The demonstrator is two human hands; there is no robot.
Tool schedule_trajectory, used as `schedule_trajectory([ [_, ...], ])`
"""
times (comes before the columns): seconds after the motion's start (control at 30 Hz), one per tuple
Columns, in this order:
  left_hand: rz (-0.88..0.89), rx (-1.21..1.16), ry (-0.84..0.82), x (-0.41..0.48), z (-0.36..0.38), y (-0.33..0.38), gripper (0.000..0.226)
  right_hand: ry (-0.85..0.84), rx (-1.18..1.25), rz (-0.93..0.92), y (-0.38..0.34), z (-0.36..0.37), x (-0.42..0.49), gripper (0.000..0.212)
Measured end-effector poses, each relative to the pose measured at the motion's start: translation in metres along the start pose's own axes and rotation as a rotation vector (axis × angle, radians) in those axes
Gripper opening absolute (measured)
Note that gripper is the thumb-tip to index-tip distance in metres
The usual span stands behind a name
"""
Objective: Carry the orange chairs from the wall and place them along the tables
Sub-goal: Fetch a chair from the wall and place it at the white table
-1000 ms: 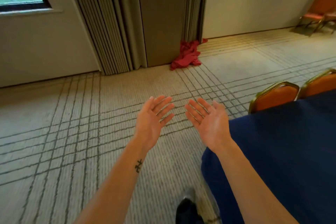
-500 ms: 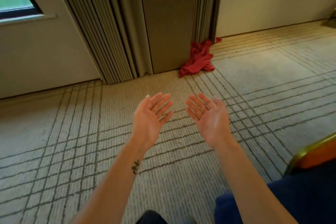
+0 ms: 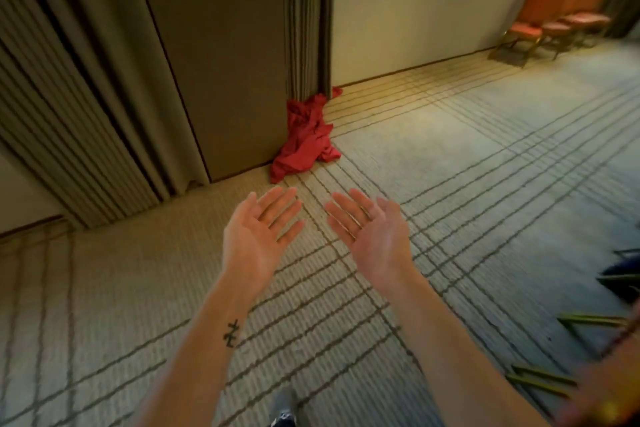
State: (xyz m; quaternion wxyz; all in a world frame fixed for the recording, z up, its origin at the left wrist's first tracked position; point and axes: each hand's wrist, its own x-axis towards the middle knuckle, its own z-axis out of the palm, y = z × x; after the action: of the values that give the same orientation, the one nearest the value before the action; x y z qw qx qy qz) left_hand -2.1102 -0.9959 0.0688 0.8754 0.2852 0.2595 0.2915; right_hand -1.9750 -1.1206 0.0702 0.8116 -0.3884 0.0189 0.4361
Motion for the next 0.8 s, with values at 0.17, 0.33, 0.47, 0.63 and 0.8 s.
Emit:
schedule_trajectory([
  [0.17, -0.090, 0.103, -0.135, 0.113, 0.057, 0.026, 0.048, 0.043, 0.080, -0.119, -0.058, 0.020, 0.079, 0.049],
  [0.33, -0.178, 0.155, -0.219, 0.221, 0.116, 0.009, 0.048, 0.138, 0.157, -0.214, -0.114, 0.006, 0.164, 0.048],
  [0.47, -0.214, 0.151, -0.258, 0.317, 0.160, -0.016, 0.049, 0.169, 0.197, -0.267, -0.167, -0.016, 0.247, 0.049],
  [0.63, -0.223, 0.155, -0.269, 0.441, 0.236, -0.042, 0.049, 0.183, 0.243, -0.291, -0.252, -0.041, 0.360, 0.051],
  [0.8, -0.237, 0.172, -0.320, 0.548, 0.309, -0.058, 0.049, 0.173, 0.239, -0.330, -0.341, -0.052, 0.450, 0.050],
])
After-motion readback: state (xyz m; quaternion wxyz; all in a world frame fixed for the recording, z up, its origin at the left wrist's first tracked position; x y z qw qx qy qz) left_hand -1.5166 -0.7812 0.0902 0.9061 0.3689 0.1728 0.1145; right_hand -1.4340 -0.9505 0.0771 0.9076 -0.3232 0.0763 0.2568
